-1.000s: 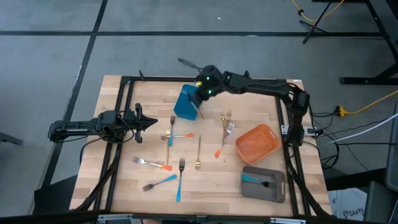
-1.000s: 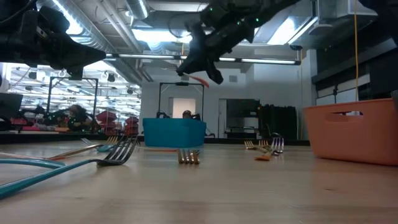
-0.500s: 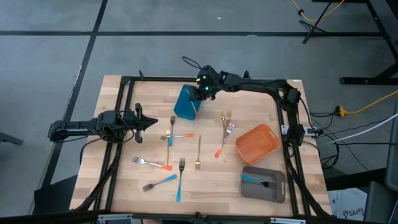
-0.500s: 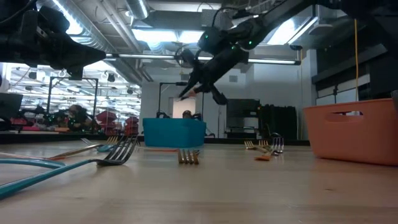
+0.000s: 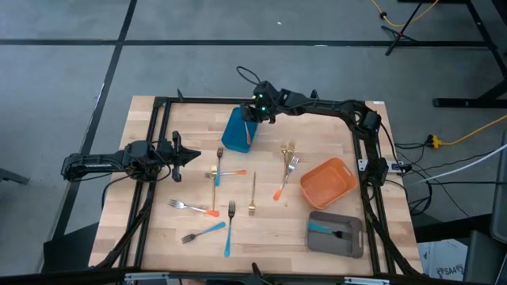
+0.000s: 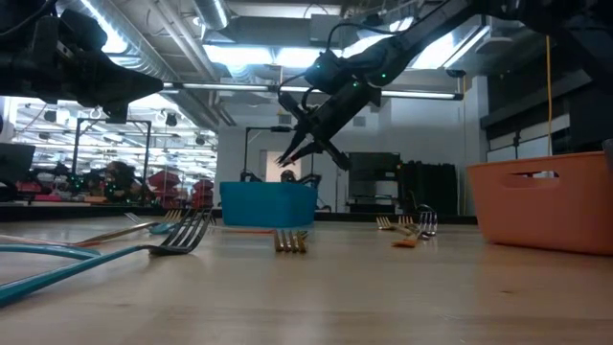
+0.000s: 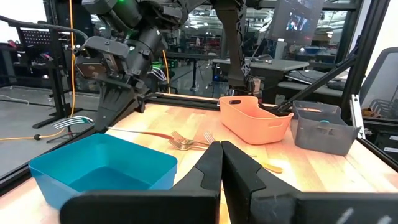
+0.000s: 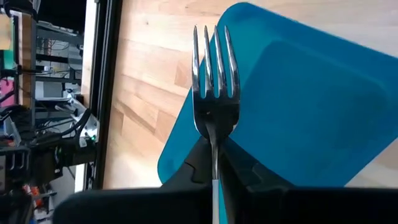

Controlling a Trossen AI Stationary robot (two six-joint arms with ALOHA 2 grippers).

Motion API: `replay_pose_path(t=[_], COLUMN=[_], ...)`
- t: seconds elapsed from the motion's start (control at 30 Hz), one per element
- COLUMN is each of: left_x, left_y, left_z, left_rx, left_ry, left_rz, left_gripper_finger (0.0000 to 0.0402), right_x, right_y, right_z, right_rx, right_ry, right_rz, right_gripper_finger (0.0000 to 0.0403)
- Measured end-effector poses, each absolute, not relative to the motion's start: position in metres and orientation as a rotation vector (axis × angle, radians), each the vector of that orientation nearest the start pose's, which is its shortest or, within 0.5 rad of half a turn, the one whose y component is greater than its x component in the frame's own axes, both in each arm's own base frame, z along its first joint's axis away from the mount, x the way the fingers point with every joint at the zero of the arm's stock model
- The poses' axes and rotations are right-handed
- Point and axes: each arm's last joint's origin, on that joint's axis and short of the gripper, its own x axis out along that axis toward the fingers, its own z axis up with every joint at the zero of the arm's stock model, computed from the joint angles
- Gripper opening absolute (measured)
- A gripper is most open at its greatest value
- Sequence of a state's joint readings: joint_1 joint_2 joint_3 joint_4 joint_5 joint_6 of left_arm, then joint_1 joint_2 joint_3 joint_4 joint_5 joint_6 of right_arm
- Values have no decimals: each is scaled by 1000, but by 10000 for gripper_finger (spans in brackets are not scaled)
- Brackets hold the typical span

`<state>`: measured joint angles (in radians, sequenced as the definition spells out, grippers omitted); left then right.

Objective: Sort silverware by color (type)
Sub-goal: Put the middle right orange fork into the blue bin, then put the right blue fork into the black bin

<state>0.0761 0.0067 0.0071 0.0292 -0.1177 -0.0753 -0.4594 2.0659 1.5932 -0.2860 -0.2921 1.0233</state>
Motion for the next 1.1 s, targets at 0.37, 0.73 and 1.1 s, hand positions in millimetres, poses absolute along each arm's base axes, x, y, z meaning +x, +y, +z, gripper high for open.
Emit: replay_pose_path(t=[0.37,0.73,1.1], left_x=[97,97,97], left_y=[11,11,11], left_z=[168,168,168], left_rx=[-76,-76,-76], left_ry=[-37,-37,-37], left_rz=[193,193,193], left_gripper_finger=[0,0,0], right_x=[416,416,416], right_y=[-197,-197,-195], right_z=[212,212,212], right_rx=[1240,1238,1241], right_ry=[573,573,579], right_rz=[-535,-535,-525], right_gripper_finger=[35,41,41])
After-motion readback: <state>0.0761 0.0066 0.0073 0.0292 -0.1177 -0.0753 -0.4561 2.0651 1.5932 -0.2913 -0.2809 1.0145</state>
